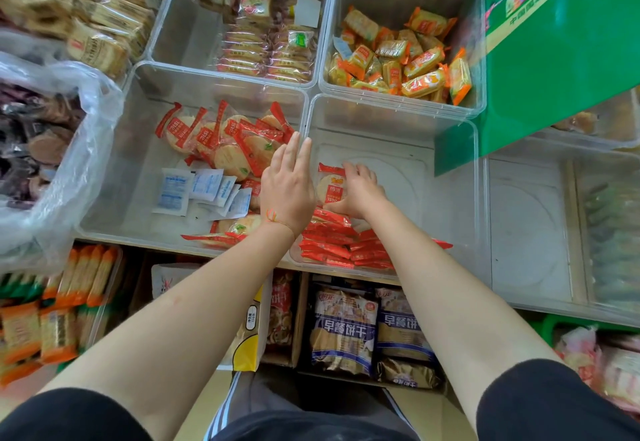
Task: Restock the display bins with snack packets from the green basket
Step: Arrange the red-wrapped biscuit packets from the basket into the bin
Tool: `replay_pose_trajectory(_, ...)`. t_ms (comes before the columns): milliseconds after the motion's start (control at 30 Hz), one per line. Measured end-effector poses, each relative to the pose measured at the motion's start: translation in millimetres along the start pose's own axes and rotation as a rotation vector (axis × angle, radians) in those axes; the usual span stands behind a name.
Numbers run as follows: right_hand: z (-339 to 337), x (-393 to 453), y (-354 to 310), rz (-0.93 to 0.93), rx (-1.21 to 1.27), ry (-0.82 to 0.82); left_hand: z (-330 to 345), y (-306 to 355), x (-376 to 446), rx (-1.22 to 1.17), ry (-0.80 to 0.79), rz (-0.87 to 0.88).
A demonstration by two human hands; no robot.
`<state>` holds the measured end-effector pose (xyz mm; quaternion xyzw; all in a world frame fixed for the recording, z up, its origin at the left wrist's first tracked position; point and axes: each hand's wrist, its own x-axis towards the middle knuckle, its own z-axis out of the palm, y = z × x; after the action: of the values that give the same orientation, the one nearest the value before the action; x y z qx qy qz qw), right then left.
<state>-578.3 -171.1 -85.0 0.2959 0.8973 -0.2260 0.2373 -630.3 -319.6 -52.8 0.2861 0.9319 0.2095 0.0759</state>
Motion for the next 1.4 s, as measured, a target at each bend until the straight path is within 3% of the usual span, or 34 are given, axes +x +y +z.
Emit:
replay_pose_trajectory(267,3.4,9.3,-9.7,0.045,-0.071,-0.02,5.2,-4.5,0.0,0.127,-0.055,0.004)
replay_pose_trajectory(400,-3.2,3.1,-8.9,-0.059,0.162,0.068,3.8,-1.9,0.3,0.113,-0.062,0.002)
replay_pose_trajectory(533,-8.7,-25.0,-4.8,-0.152,0.316,-0.12,3.6,-0.2,1.5,0.056,-0.03,-0.012)
replay_pose_trajectory(600,3.1,-37.5,-0.5,-0.185,0.248,-0.235,3.5,-0.3,1.8,0.046,-0.027,-0.011)
replay_pose_trajectory(800,20.6,-41.8,-0.7,-0.182,0.028,-0.223,2.9,-0.5,1.8,0.046,-0.032,-0.017)
replay_pose_trajectory(1033,12.5,-63.4,-16.5,-0.231,-0.072,-0.064,-0.7,0.8,1.9,0.05,-0.042,-0.017)
replay_pose_trajectory(1400,17.0,-106.6,-7.8,-0.223,0.115,0.24,-6.9,3.8,-2.1,0.081,-0.064,0.003)
